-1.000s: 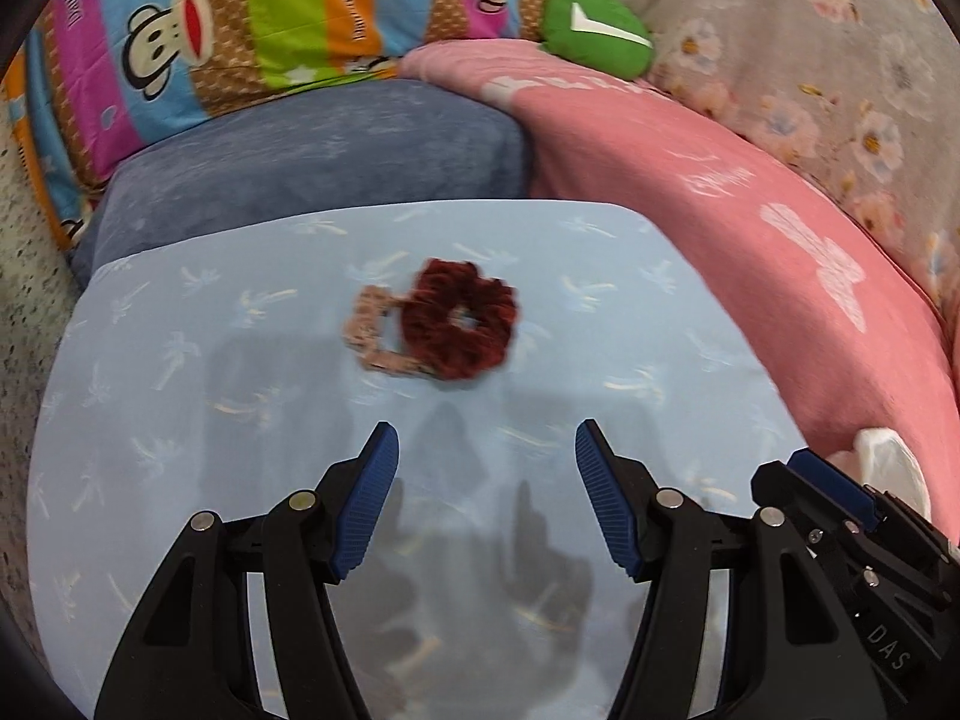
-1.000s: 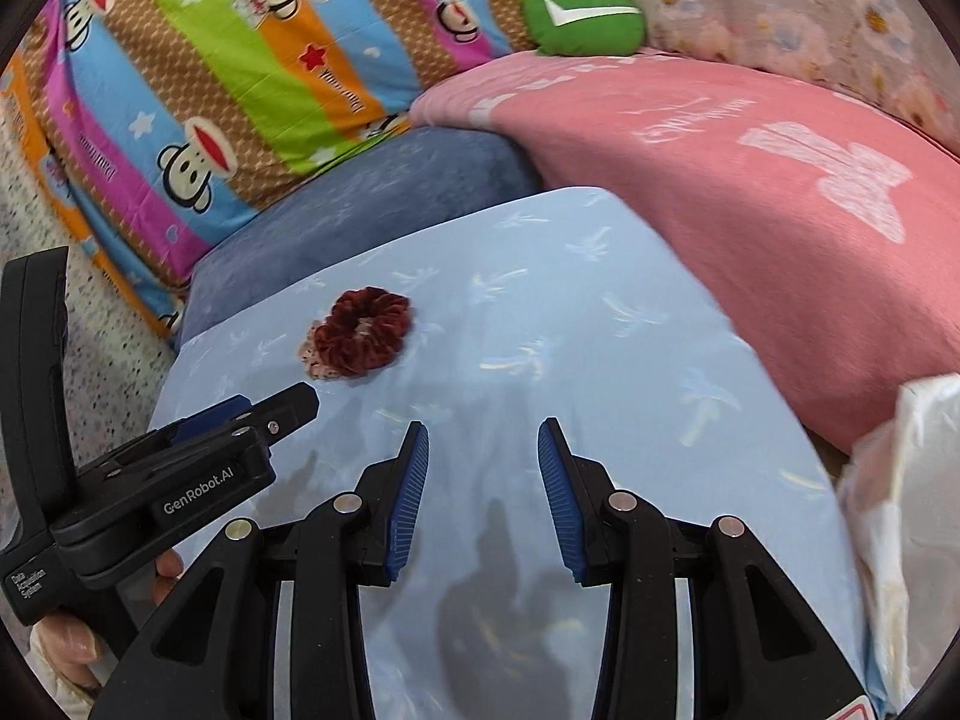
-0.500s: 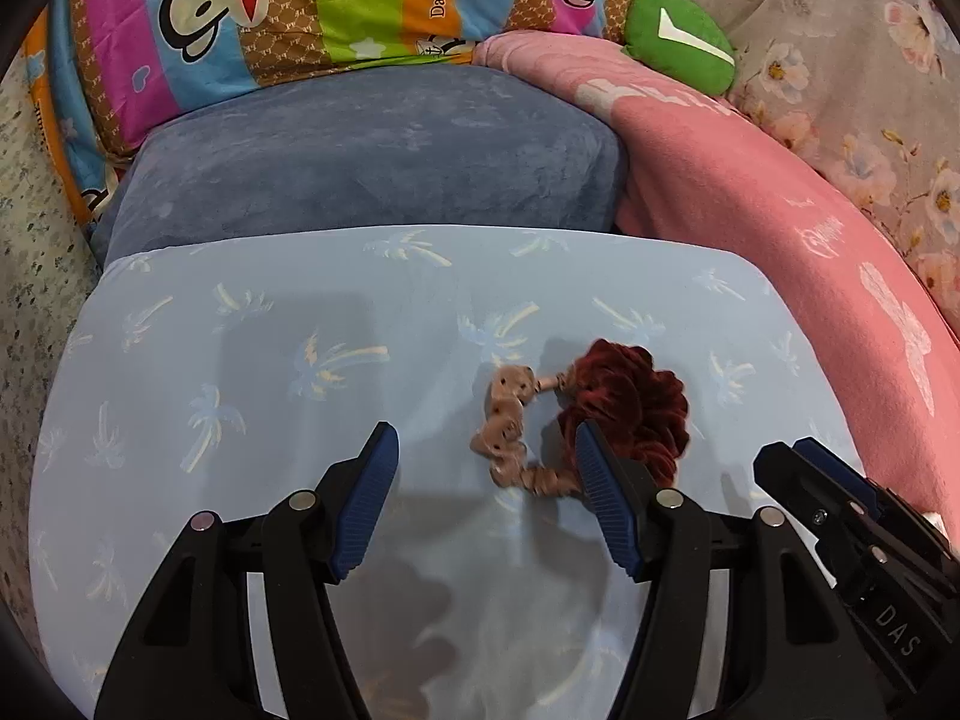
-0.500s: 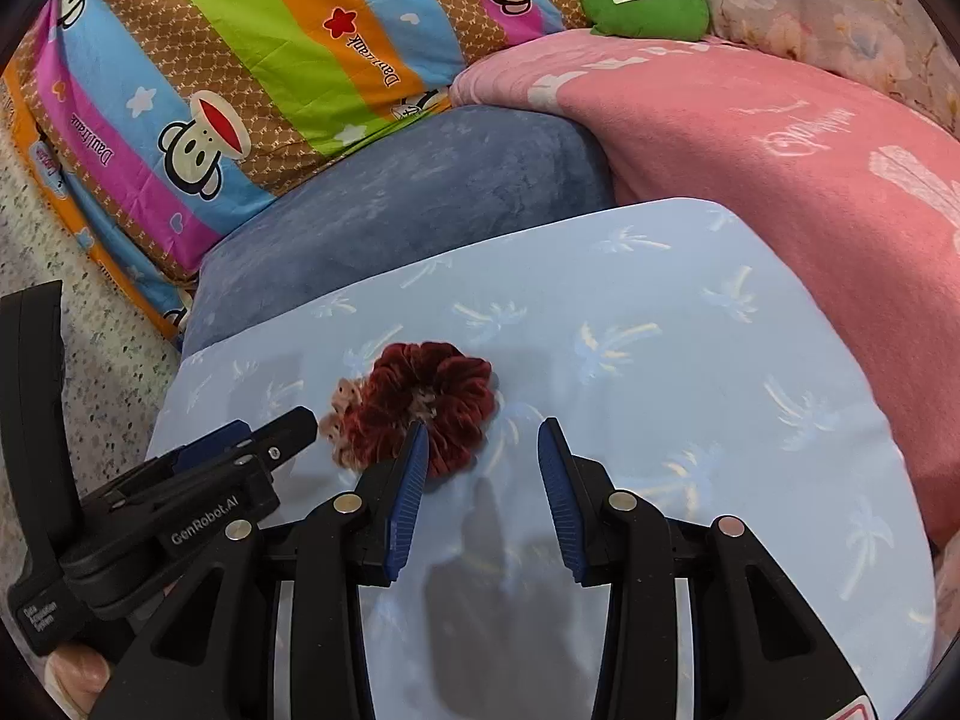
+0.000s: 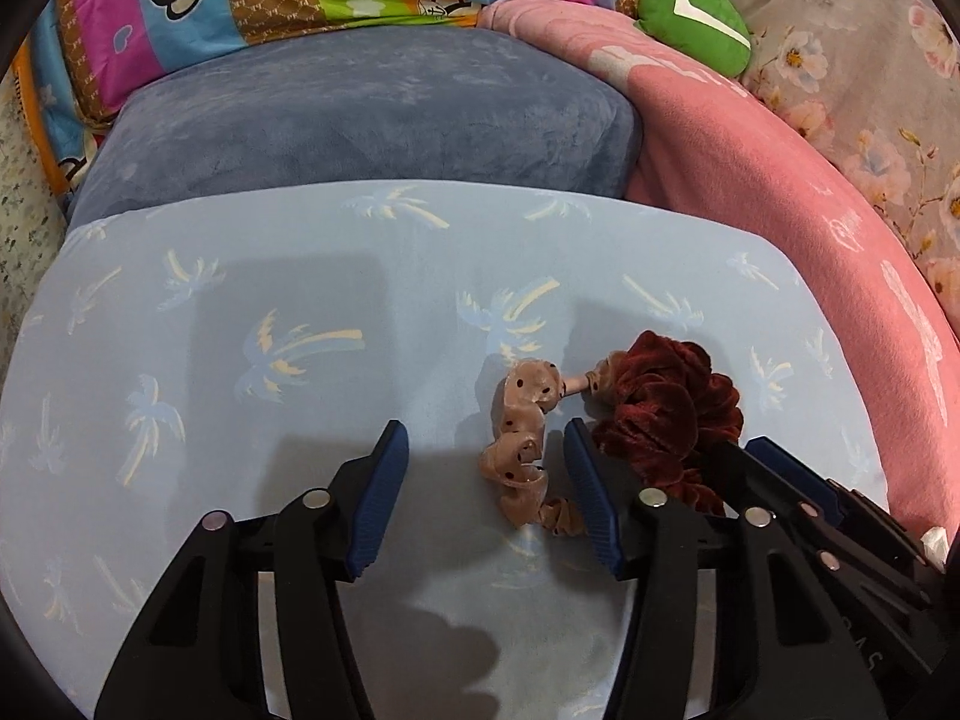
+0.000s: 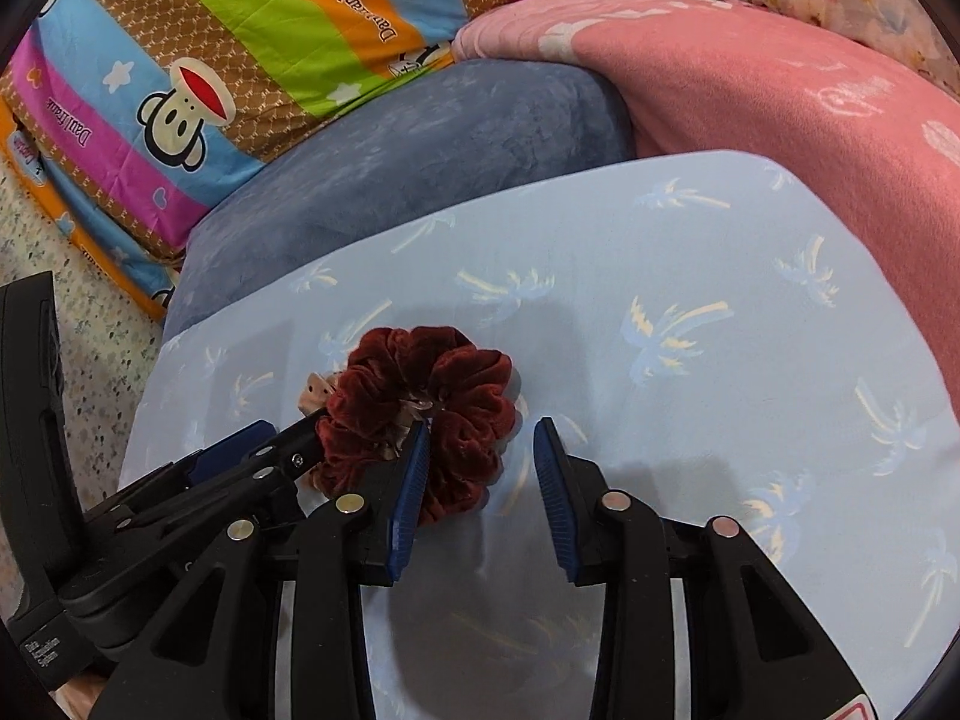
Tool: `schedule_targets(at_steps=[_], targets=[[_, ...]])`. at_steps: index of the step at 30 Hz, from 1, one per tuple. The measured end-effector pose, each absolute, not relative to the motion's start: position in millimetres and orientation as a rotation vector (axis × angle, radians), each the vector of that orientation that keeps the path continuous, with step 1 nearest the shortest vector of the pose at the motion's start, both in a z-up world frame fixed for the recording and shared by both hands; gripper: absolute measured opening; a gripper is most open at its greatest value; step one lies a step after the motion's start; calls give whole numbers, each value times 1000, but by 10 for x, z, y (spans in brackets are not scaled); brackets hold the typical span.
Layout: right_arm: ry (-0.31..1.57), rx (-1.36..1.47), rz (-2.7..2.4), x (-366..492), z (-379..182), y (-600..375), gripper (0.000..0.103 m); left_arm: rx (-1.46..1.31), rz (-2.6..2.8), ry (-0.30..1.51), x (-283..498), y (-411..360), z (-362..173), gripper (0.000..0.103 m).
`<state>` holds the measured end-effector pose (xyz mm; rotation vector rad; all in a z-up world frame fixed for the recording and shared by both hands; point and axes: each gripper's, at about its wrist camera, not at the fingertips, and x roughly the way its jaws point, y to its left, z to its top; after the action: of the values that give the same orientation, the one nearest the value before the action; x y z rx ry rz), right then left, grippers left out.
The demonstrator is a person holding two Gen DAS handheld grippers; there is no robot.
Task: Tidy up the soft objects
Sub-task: 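Grasp the beige beaded hair tie with the left gripper while the right gripper grasps the red scrunchie, then carry the beige hair tie and red scrunchie over the white bin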
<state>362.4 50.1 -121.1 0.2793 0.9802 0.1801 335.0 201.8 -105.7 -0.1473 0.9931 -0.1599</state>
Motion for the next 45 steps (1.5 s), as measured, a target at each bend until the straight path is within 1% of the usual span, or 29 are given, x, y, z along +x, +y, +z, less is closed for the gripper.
schedule_targets(at_steps=[1, 3, 4, 7, 8, 9, 15, 31, 45], targets=[[988, 292, 188, 3627, -1236, 493, 25, -140, -160, 993, 3343, 2009, -1062, 47], [992, 307, 199, 3613, -1255, 481, 20, -127, -168, 988, 3332, 1979, -1060, 38], [995, 310, 207, 3607, -1257, 484, 15, -124, -175, 990, 3328, 1967, -1061, 36], [995, 301, 208, 3565, -1230, 498, 11, -122, -176, 995, 3316, 1933, -1060, 24], [993, 299, 207, 3547, -1211, 497, 9, -121, -175, 997, 3307, 1920, -1056, 19], [990, 300, 208, 3525, -1190, 491, 9, -125, -181, 1000, 3299, 1913, -1052, 12], [940, 317, 196, 3247, -954, 361, 7, -140, -206, 981, 3127, 1846, -905, 10], [809, 376, 110, 2261, -226, -279, 7, -93, -315, 875, 2410, 1323, -269, 10], [731, 421, 25, 1360, 43, -954, 7, -33, -447, 829, 1757, 647, -35, 10]])
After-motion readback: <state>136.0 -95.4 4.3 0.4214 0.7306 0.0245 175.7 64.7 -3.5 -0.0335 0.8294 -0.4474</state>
